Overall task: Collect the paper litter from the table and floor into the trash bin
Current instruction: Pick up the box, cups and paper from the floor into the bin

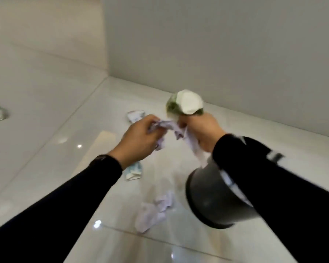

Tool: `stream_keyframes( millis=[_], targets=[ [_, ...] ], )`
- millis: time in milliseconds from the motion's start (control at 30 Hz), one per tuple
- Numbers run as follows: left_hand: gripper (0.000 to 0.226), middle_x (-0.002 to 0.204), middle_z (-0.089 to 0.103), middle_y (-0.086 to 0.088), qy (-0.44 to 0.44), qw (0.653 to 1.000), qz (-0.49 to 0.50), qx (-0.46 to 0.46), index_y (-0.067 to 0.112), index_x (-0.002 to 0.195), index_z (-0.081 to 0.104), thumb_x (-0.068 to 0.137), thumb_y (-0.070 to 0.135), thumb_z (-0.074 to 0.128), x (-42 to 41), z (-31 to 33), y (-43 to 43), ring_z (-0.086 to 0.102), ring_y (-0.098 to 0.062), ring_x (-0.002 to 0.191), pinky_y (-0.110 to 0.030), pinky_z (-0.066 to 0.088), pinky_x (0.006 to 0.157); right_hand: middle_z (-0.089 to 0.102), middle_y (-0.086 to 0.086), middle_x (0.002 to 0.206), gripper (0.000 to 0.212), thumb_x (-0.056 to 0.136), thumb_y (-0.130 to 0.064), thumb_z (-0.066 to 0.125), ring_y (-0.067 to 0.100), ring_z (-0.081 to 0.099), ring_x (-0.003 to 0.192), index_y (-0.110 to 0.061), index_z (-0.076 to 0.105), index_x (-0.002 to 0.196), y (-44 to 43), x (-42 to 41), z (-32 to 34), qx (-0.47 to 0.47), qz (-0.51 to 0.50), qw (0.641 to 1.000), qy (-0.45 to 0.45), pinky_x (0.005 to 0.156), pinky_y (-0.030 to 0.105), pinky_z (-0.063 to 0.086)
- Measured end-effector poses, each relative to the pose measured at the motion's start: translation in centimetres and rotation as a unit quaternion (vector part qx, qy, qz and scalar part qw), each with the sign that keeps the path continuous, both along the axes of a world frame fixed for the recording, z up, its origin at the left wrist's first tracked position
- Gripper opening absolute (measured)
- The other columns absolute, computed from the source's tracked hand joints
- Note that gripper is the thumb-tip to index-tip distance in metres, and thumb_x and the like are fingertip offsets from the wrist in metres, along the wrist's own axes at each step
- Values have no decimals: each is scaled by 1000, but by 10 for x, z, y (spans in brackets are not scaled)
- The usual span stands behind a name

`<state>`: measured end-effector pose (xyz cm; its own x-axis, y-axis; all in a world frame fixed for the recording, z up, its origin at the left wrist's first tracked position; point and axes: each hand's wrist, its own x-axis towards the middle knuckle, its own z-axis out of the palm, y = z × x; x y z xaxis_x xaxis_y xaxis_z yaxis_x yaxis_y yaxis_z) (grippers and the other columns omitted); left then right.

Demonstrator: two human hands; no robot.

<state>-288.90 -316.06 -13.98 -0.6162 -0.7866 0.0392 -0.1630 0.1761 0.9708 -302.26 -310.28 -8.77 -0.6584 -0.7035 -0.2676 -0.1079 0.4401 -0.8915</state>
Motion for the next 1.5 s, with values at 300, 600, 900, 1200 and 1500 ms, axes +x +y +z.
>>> stream_keyframes(
  millis=[300, 600, 900, 1200, 1500],
  targets=[
    [17, 100, 63, -7, -163, 925, -303, -163, 15, 105, 54, 92, 22, 46, -168, 28, 98, 61, -26, 94, -29, 46, 74, 53, 1, 60, 21, 78, 1, 57, 7, 48, 46, -10, 54, 61, 137, -146, 33, 145, -78, 981, 99, 36, 10, 39],
    [20, 97, 73, 4, -214, 899, -265, -274, 30, 93, 73, 78, 24, 61, -138, 11, 69, 65, -12, 81, -22, 46, 73, 61, 1, 100, 65, 54, -36, 82, 21, 57, 86, -19, 52, 109, 145, -135, -13, 273, 101, 923, 252, 66, 27, 42],
    [32, 87, 71, -29, -4, 969, -213, 122, 6, 66, 67, 75, -9, 40, -111, 7, 45, 65, -21, 58, -23, 50, 45, 60, 4, 88, 49, 66, -28, 78, 25, 56, 84, -13, 63, 110, 108, -118, 28, 368, 81, 843, 385, 73, 28, 47],
    [33, 53, 68, -2, 4, 937, -252, 240, 8, 52, 56, 73, -8, 36, -133, -12, 73, 61, -12, 48, -17, 46, 50, 63, 1, 80, 11, 78, -15, 57, 22, 58, 74, -20, 66, 82, 82, -102, 21, 202, -16, 917, 342, 66, 26, 46],
    [18, 73, 69, -8, -104, 991, 75, 34, 13, 65, 61, 80, 12, 51, -37, -54, -52, 60, -14, 56, -18, 48, 50, 65, 5, 70, 14, 77, -8, 59, 21, 62, 65, -21, 63, 73, 20, -49, -49, 89, 136, 973, 165, 62, 28, 51]
  ],
)
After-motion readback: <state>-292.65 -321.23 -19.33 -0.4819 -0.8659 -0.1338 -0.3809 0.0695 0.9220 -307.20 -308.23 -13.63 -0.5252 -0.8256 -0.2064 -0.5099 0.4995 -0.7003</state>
